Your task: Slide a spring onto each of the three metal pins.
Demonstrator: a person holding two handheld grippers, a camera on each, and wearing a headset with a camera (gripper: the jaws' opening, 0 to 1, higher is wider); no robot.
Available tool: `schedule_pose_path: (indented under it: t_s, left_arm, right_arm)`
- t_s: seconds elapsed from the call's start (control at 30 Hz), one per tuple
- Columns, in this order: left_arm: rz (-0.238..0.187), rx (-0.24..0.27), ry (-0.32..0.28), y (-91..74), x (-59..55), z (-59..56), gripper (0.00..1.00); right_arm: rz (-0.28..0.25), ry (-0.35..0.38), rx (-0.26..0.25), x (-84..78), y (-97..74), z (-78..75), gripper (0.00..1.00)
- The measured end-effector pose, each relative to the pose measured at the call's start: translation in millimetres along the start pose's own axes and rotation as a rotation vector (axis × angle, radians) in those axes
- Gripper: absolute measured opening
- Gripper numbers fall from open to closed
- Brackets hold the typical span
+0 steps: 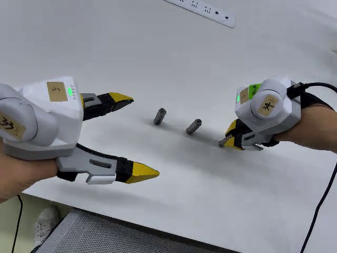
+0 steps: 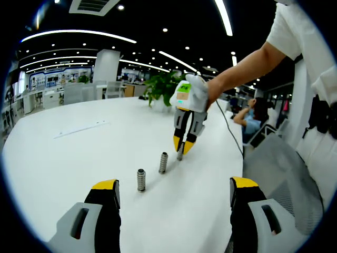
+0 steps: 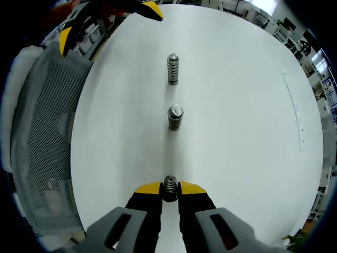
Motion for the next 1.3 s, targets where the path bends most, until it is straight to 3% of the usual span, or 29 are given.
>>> schedule_pose_path:
  t_s: [0.4, 0.67, 0.8, 0.83, 0.93, 1.0, 1.03, 1.13, 1.3]
  left_arm:
    - [0.007, -0.002, 0.005, -0.2, 1.8, -1.0, 0.87]
    - [0.017, -0.001, 0.014, -3.0, 3.8, -0.2, 0.87]
    - [0.030, -0.005, 0.026, -4.2, 4.6, -0.3, 0.88]
    - [0.035, -0.008, 0.035, -4.7, 5.0, -0.6, 0.89]
    - [0.047, -0.014, 0.046, -5.9, 5.2, -0.6, 0.90]
    - [0.053, -0.014, 0.056, -6.8, 5.4, 0.5, 0.91]
    - [0.054, -0.014, 0.059, -7.3, 5.8, 1.4, 0.91]
    - [0.057, -0.014, 0.060, -8.4, 7.0, 3.2, 0.94]
    - [0.087, -0.017, 0.083, -10.4, 6.0, 7.5, 0.99]
  right_arm:
    - [-0.014, 0.002, -0.007, 2.3, 1.2, -0.4, 0.15]
    - [-0.077, 0.045, -0.030, 0.7, -15.4, -2.0, 0.21]
    - [-0.167, 0.114, -0.054, -0.3, -30.2, -0.6, 0.23]
    - [-0.215, 0.153, -0.049, -3.3, -35.9, 2.3, 0.24]
    - [-0.276, 0.194, -0.063, -9.9, -47.2, 5.2, 0.28]
    - [-0.350, 0.239, -0.073, -17.6, -57.5, 10.0, 0.33]
    - [-0.413, 0.278, -0.080, -22.6, -63.1, 12.5, 0.36]
    - [-0.516, 0.368, -0.093, -40.5, -70.9, 20.2, 0.45]
    - [-0.634, 0.480, -0.125, -76.1, -74.5, 36.8, 0.63]
Point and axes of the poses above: the centre of the closed fingertips' face, and the gripper's own axes: y roughly forward along the fingers, z roughly to its left, x roughly out of its top, the point moved 7 cm from there along -y, roughly backward along the fingers, and after that the axes turned 7 degrees about y, right-handed, at the moved point
